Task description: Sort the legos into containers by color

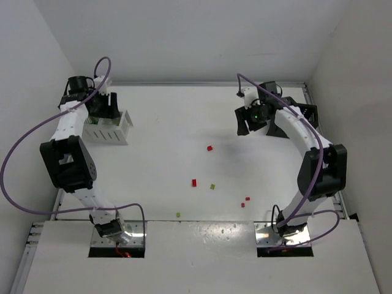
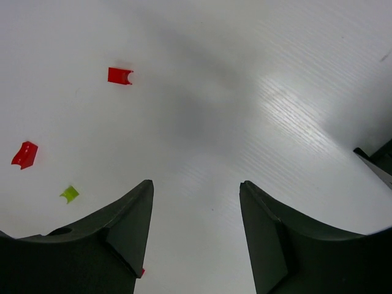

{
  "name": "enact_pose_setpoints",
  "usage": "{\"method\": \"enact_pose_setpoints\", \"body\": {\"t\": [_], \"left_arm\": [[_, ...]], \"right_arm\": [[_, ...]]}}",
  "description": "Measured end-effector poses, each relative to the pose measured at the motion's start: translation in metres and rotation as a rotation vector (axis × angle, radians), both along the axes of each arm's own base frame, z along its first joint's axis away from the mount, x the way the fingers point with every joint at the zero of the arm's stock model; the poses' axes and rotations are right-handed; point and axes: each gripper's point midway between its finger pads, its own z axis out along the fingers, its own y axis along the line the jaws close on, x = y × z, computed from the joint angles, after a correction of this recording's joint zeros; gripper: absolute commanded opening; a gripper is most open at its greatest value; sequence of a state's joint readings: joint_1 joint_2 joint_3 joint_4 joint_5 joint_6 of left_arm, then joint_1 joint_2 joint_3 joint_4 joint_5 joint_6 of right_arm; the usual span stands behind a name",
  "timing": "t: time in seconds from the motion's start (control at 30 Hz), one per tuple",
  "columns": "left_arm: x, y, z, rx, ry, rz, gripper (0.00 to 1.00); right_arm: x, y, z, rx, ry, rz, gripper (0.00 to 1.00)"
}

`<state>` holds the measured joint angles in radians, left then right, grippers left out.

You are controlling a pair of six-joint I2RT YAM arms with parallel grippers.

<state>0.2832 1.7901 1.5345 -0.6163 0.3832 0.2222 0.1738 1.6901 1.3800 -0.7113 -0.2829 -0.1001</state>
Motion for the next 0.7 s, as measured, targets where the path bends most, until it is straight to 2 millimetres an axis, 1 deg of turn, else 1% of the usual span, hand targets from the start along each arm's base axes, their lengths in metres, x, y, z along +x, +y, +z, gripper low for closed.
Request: {"method": "enact_pose_setpoints", "body": {"t": [0.07, 0.2, 0.23, 0.3, 0.37, 0.43, 0.5, 0.53, 0.6, 0.63, 0.7], "left_arm": [[0.0, 0.001, 0.007, 0.007, -0.017, 0.01, 0.74], [0.002, 0.0, 0.033, 0.01, -0.069, 0.014, 0.91], [0.001, -0.001, 0.042, 0.01, -0.09, 0.009, 1.0], [-0.007, -0.007, 0.066, 0.012, -0.139, -0.008, 1.0], [-0.019, -0.013, 0.097, 0.024, -0.212, -0.024, 1.0], [-0.037, -0.022, 0.129, 0.041, -0.303, -0.06, 1.0], [-0.058, -0.031, 0.152, 0.059, -0.372, -0.089, 1.0], [-0.069, -0.035, 0.16, 0.074, -0.401, -0.097, 1.0], [-0.083, -0.042, 0.166, 0.088, -0.424, -0.115, 1.0], [-0.087, -0.044, 0.165, 0.092, -0.428, -0.122, 1.0], [-0.096, -0.048, 0.151, 0.083, -0.402, -0.132, 1.0]], "right_arm": [[-0.003, 0.007, -0.005, -0.007, 0.011, 0.019, 0.59], [-0.006, 0.017, -0.012, -0.021, 0.024, 0.045, 0.58], [-0.007, 0.02, -0.013, -0.024, 0.026, 0.052, 0.56], [-0.008, 0.028, -0.019, -0.028, 0.038, 0.067, 0.54], [-0.01, 0.04, -0.031, -0.039, 0.061, 0.094, 0.54], [-0.014, 0.056, -0.046, -0.059, 0.094, 0.126, 0.54], [-0.015, 0.076, -0.063, -0.079, 0.126, 0.171, 0.54], [-0.016, 0.085, -0.071, -0.091, 0.138, 0.19, 0.55], [-0.016, 0.101, -0.084, -0.109, 0.151, 0.224, 0.59], [-0.017, 0.107, -0.09, -0.12, 0.155, 0.234, 0.61], [-0.019, 0.115, -0.1, -0.143, 0.165, 0.247, 0.64]]}}
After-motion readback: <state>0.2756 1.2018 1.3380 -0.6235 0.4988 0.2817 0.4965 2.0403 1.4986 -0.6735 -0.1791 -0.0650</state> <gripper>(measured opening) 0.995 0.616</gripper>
